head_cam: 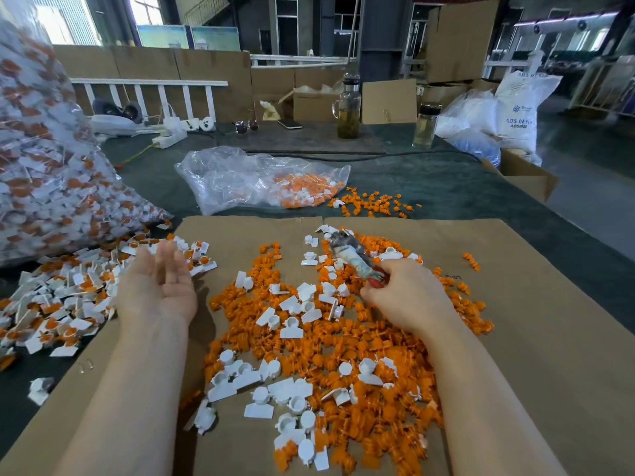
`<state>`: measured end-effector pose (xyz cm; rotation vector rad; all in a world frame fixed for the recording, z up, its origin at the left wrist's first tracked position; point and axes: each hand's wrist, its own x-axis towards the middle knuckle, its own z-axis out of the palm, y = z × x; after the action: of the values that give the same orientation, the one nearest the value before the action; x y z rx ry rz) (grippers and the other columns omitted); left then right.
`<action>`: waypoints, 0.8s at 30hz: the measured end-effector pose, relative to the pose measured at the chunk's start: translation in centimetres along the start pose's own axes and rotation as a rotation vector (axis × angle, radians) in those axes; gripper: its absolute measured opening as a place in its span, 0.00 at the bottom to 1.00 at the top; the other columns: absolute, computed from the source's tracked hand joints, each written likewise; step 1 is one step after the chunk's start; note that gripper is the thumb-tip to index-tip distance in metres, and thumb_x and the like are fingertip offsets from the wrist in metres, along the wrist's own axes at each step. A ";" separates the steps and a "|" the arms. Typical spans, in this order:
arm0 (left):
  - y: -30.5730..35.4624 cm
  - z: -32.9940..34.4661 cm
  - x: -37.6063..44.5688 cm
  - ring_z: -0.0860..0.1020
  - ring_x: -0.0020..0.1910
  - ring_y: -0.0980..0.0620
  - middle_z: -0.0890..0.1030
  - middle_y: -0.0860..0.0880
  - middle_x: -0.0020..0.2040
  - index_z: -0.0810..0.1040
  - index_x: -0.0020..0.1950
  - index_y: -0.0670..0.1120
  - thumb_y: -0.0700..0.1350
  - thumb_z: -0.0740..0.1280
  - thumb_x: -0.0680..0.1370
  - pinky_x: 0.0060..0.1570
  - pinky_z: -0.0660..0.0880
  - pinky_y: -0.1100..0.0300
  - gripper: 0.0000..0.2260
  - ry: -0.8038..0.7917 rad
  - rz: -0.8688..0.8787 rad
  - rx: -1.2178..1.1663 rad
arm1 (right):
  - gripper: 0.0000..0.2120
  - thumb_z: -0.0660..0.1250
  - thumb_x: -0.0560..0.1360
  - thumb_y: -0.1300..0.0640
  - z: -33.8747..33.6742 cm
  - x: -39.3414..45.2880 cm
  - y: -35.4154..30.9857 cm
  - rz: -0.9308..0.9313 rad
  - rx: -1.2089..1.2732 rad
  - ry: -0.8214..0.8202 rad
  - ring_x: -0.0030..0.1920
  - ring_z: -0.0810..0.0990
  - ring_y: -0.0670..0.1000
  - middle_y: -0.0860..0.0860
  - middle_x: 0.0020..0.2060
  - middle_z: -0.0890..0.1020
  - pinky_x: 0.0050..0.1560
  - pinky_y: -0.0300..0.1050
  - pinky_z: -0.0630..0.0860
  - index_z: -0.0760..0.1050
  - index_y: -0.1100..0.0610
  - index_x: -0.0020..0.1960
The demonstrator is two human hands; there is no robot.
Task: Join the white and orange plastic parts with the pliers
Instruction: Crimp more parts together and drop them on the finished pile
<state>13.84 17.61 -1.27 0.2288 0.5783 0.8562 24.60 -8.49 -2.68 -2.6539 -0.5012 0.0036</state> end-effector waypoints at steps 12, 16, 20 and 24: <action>-3.4 -0.7 -0.5 0.74 0.47 0.51 0.78 0.47 0.54 0.79 0.60 0.47 0.55 0.70 0.77 0.49 0.73 0.53 0.17 -0.288 0.499 1.937 | 0.13 0.68 0.73 0.41 0.5 -0.4 -1.4 -0.031 -0.186 -0.062 0.38 0.77 0.47 0.45 0.39 0.78 0.36 0.44 0.77 0.76 0.49 0.50; -3.5 -0.9 -0.5 0.73 0.44 0.49 0.80 0.46 0.49 0.82 0.52 0.46 0.51 0.71 0.77 0.42 0.69 0.56 0.10 -0.308 0.630 2.026 | 0.13 0.69 0.73 0.42 0.6 -0.4 -1.5 -0.039 -0.179 -0.070 0.40 0.77 0.46 0.45 0.40 0.77 0.36 0.43 0.76 0.75 0.48 0.52; -3.6 -0.7 -1.1 0.75 0.40 0.52 0.76 0.56 0.37 0.82 0.47 0.49 0.53 0.73 0.75 0.36 0.68 0.58 0.08 -0.320 0.696 1.954 | 0.11 0.69 0.74 0.46 0.8 -0.4 -1.4 -0.048 -0.142 -0.046 0.41 0.77 0.47 0.45 0.41 0.78 0.37 0.44 0.77 0.76 0.49 0.53; -4.1 -0.4 -1.8 0.73 0.37 0.62 0.76 0.60 0.37 0.82 0.49 0.52 0.53 0.73 0.76 0.33 0.64 0.66 0.06 -0.389 0.745 1.802 | 0.11 0.68 0.74 0.44 0.8 -0.4 -1.4 -0.056 -0.065 0.022 0.40 0.78 0.47 0.45 0.41 0.78 0.37 0.45 0.78 0.75 0.49 0.51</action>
<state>15.35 13.61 -2.60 2.3014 0.7547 0.7053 23.67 -7.18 -2.84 -2.6992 -0.5779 -0.0602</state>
